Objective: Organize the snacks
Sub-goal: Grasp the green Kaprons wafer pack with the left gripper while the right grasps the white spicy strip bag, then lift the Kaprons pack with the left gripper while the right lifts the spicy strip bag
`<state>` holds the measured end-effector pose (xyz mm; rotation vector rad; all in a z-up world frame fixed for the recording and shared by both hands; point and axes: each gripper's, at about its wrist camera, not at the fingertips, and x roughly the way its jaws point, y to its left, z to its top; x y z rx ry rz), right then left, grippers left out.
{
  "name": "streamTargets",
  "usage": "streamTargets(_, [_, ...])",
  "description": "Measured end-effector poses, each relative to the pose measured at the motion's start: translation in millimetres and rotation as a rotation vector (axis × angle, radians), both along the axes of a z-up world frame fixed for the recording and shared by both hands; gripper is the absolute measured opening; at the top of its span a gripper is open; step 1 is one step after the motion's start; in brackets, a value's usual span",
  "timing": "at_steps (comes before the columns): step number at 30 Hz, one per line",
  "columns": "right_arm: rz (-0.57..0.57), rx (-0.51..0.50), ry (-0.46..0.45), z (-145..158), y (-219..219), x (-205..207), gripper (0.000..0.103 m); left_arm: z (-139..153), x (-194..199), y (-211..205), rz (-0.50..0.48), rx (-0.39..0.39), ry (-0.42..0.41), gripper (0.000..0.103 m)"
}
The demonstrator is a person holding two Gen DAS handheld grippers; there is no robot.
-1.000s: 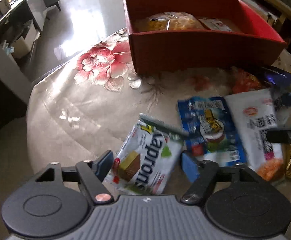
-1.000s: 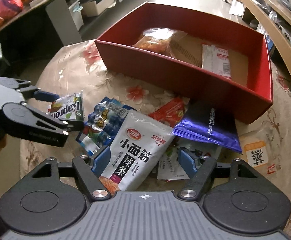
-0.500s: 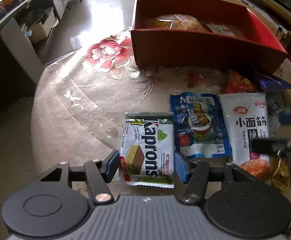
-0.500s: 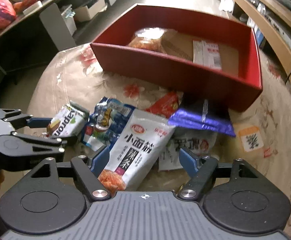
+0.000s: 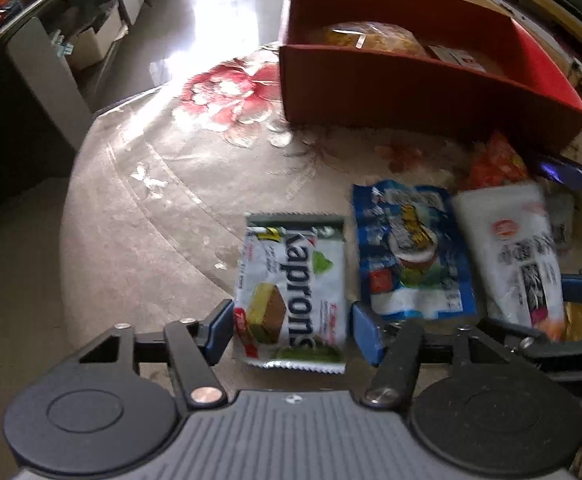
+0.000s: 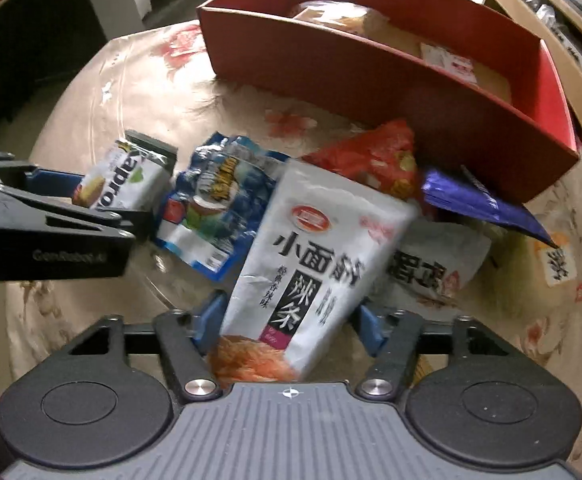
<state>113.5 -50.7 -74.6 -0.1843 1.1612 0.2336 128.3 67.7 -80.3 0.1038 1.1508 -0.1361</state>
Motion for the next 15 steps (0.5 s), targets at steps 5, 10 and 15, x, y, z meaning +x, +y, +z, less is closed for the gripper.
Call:
streamTargets(5, [0.006, 0.013, 0.027, 1, -14, -20, 0.052, 1, -15, -1, -0.026, -0.023, 0.023, 0.059])
streamTargets(10, [0.026, 0.027, 0.048, 3, -27, -44, 0.053, 0, -22, -2, -0.012, -0.028, 0.023, 0.06])
streamTargets(15, [0.007, 0.06, 0.03, 6, -34, -46, 0.067, -3, -10, -7, 0.028, -0.011, -0.002, 0.071])
